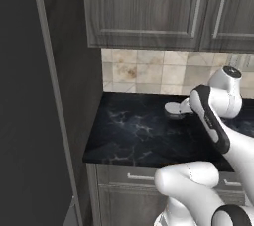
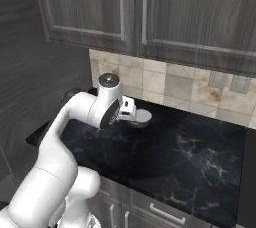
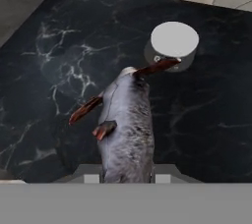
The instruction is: Take the fish from the fridge and place it on the digital scale on the counter by the fridge. Wait a few seconds for a reading, then move it to the plate on the dining counter.
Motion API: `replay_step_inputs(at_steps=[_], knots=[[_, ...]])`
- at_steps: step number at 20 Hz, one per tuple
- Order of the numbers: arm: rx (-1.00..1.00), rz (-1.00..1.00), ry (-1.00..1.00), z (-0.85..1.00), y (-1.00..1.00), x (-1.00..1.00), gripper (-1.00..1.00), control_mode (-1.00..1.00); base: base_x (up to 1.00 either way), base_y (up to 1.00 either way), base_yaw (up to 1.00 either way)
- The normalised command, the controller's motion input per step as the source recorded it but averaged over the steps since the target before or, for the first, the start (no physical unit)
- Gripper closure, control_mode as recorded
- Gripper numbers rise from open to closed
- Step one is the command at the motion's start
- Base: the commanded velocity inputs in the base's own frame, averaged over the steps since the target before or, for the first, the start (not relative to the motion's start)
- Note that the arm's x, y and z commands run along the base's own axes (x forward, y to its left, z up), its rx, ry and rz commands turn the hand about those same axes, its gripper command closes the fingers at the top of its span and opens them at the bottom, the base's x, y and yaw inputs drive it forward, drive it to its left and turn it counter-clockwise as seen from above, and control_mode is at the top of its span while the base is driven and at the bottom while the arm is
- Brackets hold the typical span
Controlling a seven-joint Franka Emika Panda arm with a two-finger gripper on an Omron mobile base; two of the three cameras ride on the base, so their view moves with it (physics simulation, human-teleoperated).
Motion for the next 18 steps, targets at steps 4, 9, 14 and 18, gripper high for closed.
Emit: replay_step_inputs(at_steps=[4, 9, 14, 18], knots=[[0.0, 0.02, 0.0, -0.42, -0.09, 0.87, 1.0, -1.0, 0.0, 0.0, 0.0], [0.0, 0.0, 0.0, -0.41, -0.21, 0.62, 1.0, -1.0, 0.0, 0.0, 0.0], [0.0, 0.0, 0.0, -0.14, -0.31, 0.46, 1.0, -1.0, 0.0, 0.0, 0.0], [0.0, 0.0, 0.0, -0.1, -0.16, 0.51, 1.0, -1.0, 0.0, 0.0, 0.0]])
